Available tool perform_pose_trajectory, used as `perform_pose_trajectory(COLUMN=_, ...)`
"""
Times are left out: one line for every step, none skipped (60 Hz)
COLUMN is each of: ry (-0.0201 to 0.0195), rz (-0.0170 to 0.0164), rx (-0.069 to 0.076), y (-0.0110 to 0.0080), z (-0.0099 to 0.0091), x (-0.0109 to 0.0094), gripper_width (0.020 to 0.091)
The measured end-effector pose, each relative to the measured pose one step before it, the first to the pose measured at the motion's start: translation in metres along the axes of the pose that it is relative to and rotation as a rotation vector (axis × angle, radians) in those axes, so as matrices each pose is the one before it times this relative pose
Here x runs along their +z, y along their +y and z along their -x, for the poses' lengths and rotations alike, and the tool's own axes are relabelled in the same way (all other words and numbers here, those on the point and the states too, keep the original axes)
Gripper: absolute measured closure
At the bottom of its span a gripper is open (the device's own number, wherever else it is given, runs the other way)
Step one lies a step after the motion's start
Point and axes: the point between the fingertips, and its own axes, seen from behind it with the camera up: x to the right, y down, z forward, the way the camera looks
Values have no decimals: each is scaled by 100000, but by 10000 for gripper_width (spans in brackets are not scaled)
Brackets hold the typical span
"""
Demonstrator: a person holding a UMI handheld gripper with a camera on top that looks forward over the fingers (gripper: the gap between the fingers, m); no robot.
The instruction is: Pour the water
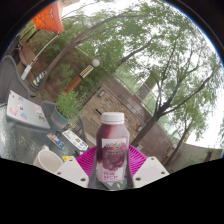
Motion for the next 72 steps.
perform_pose_trajectory(ry=-614, rz=408, rx=9452, y=527, z=-133, x=-277, gripper_width=658)
perform_pose_trajectory(ry=-1300, rz=879, rx=8381, y=923, z=629, x=698, gripper_width=658)
perform_pose_trajectory(ry=-1463, rz=525, rx=7986, y=633, z=34, x=-176, gripper_width=658)
perform_pose_trajectory(ry=-1441, rz=239, rx=7819, y=596, z=-2, x=-155, gripper_width=657)
perform_pose_trajectory(ry=-1407, rz=77, rx=7930, y=991, z=477, x=749, gripper_width=657)
perform_pose_trajectory(ry=-1053, rz=400, rx=7649, y=701, z=-67, x=-90, gripper_width=658)
perform_pose_trajectory(ry=-879, rz=1018, rx=7243, y=865, z=-122, x=-82, gripper_width=658)
perform_pose_trajectory(ry=-392, rz=1851, rx=6222, y=826, z=1, x=659, gripper_width=659)
perform_pose_trajectory(ry=-366, rz=1987, rx=5778, y=1101, z=-315, x=22, gripper_width=659)
perform_pose_trajectory(ry=-176, rz=1858, rx=5049, y=1079, z=-421, x=41, gripper_width=660)
perform_pose_trajectory(ry=-123, rz=1259, rx=4183, y=899, z=-464, x=60, gripper_width=659)
perform_pose_trajectory(ry=-548, rz=935, rx=3133, y=829, z=26, x=1041, gripper_width=660)
perform_pose_trajectory(ry=-302, rz=464, rx=2345, y=647, z=-403, x=162, gripper_width=661)
perform_pose_trajectory(ry=-172, rz=427, rx=1837, y=587, z=-419, x=139, gripper_width=661)
perform_pose_trajectory(ry=-121, rz=334, rx=967, y=409, z=-441, x=211, gripper_width=660)
perform_pose_trajectory(ry=472, rz=552, rx=1200, y=852, z=-409, x=248, gripper_width=661)
perform_pose_trajectory(ry=162, rz=912, rx=-85, y=63, z=-161, x=347, gripper_width=661)
perform_pose_trajectory(ry=223, rz=640, rx=543, y=401, z=-342, x=163, gripper_width=660)
perform_pose_trajectory(ry=144, rz=752, rx=446, y=252, z=-206, x=188, gripper_width=661)
perform_pose_trajectory(ry=36, rz=831, rx=237, y=326, z=-195, x=152, gripper_width=659)
perform_pose_trajectory(ry=-136, rz=862, rx=-243, y=296, z=-111, x=146, gripper_width=661)
perform_pose_trajectory(ry=154, rz=777, rx=-317, y=905, z=-382, x=232, gripper_width=660)
perform_pose_trajectory(ry=222, rz=861, rx=-1336, y=91, z=-51, x=-207, gripper_width=659)
perform_pose_trajectory(ry=211, rz=390, rx=-1460, y=174, z=-115, x=83, gripper_width=660)
perform_pose_trajectory(ry=298, rz=225, rx=-1578, y=95, z=-83, x=75, gripper_width=660)
perform_pose_trajectory(ry=315, rz=268, rx=-1527, y=63, z=-99, x=64, gripper_width=659)
perform_pose_trajectory(ry=91, rz=590, rx=-1284, y=453, z=-85, x=308, gripper_width=659)
perform_pose_trajectory(ry=-54, rz=853, rx=-1524, y=245, z=33, x=114, gripper_width=660)
perform_pose_trajectory(ry=-117, rz=772, rx=-1518, y=190, z=85, x=85, gripper_width=660)
perform_pose_trajectory(ry=-70, rz=432, rx=-1317, y=87, z=79, x=78, gripper_width=660)
perform_pose_trajectory(ry=-1, rz=193, rx=-960, y=-11, z=53, x=-22, gripper_width=660)
perform_pose_trajectory(ry=1, rz=32, rx=-649, y=-10, z=57, x=-30, gripper_width=660)
perform_pose_trajectory(ry=48, rz=150, rx=-672, y=11, z=27, x=-87, gripper_width=660)
perform_pose_trajectory(ry=261, rz=259, rx=-749, y=60, z=-51, x=-69, gripper_width=660)
perform_pose_trajectory(ry=603, rz=412, rx=-892, y=88, z=-160, x=-110, gripper_width=659)
perform_pose_trajectory(ry=1002, rz=214, rx=-927, y=766, z=191, x=281, gripper_width=659)
perform_pose_trajectory(ry=889, rz=426, rx=-876, y=175, z=-122, x=-45, gripper_width=660)
perform_pose_trajectory(ry=678, rz=455, rx=-900, y=177, z=-82, x=21, gripper_width=660)
perform_pose_trajectory(ry=586, rz=949, rx=-1140, y=366, z=18, x=-85, gripper_width=659)
perform_pose_trajectory(ry=-205, rz=202, rx=291, y=-338, z=-402, x=171, gripper_width=657)
perform_pose_trajectory(ry=-278, rz=920, rx=13, y=177, z=217, x=-151, gripper_width=658)
perform_pose_trajectory(ry=-201, rz=1645, rx=-104, y=384, z=164, x=-103, gripper_width=653)
perform_pose_trajectory(ry=282, rz=229, rx=-403, y=-31, z=45, x=-102, gripper_width=653)
perform_pose_trajectory(ry=275, rz=-291, rx=-419, y=-125, z=44, x=-107, gripper_width=653)
perform_pose_trajectory(ry=149, rz=65, rx=102, y=211, z=-144, x=-42, gripper_width=652)
perform_pose_trajectory(ry=346, rz=21, rx=381, y=19, z=21, x=-54, gripper_width=642)
perform_pose_trajectory(ry=408, rz=60, rx=849, y=-14, z=-3, x=7, gripper_width=642)
perform_pose_trajectory(ry=259, rz=504, rx=778, y=86, z=13, x=-5, gripper_width=642)
perform_pose_trajectory(ry=-165, rz=171, rx=477, y=-92, z=-114, x=233, gripper_width=633)
perform_pose_trajectory(ry=53, rz=-22, rx=302, y=77, z=-108, x=-410, gripper_width=632)
perform_pose_trajectory(ry=-68, rz=147, rx=-12, y=22, z=76, x=-6, gripper_width=627)
perform_pose_trajectory(ry=-13, rz=60, rx=-320, y=-2, z=29, x=-47, gripper_width=611)
perform_pose_trajectory(ry=107, rz=-100, rx=-447, y=-42, z=-73, x=-33, gripper_width=611)
perform_pose_trajectory(ry=-37, rz=-111, rx=-414, y=-9, z=20, x=-34, gripper_width=604)
perform_pose_trajectory(ry=119, rz=-58, rx=-184, y=-152, z=78, x=459, gripper_width=589)
perform_pose_trajectory(ry=278, rz=-239, rx=-444, y=23, z=-67, x=-313, gripper_width=588)
perform_pose_trajectory(ry=23, rz=-100, rx=-343, y=21, z=27, x=-21, gripper_width=582)
perform_pose_trajectory(ry=-40, rz=-57, rx=-228, y=33, z=87, x=-59, gripper_width=570)
perform_pose_trajectory(ry=105, rz=151, rx=-274, y=-142, z=-8, x=247, gripper_width=569)
perform_pose_trajectory(ry=-32, rz=369, rx=-336, y=35, z=31, x=9, gripper_width=568)
perform_pose_trajectory(ry=-277, rz=325, rx=-276, y=-2, z=74, x=-28, gripper_width=569)
perform_pose_trajectory(ry=-262, rz=221, rx=-91, y=127, z=139, x=-216, gripper_width=568)
perform_pose_trajectory(ry=-324, rz=524, rx=-85, y=38, z=78, x=-96, gripper_width=560)
perform_pose_trajectory(ry=-265, rz=714, rx=-181, y=83, z=56, x=-81, gripper_width=548)
perform_pose_trajectory(ry=-89, rz=801, rx=-246, y=105, z=-7, x=-93, gripper_width=540)
perform_pose_trajectory(ry=171, rz=546, rx=-133, y=31, z=-73, x=-113, gripper_width=526)
perform_pose_trajectory(ry=505, rz=237, rx=-29, y=126, z=88, x=239, gripper_width=509)
perform_pose_trajectory(ry=688, rz=487, rx=-109, y=44, z=-156, x=-64, gripper_width=488)
perform_pose_trajectory(ry=291, rz=610, rx=-153, y=81, z=-43, x=-94, gripper_width=467)
perform_pose_trajectory(ry=29, rz=545, rx=-213, y=59, z=29, x=-128, gripper_width=444)
perform_pose_trajectory(ry=-77, rz=425, rx=-148, y=-127, z=-92, x=-154, gripper_width=422)
perform_pose_trajectory(ry=-168, rz=142, rx=-30, y=-17, z=110, x=-70, gripper_width=399)
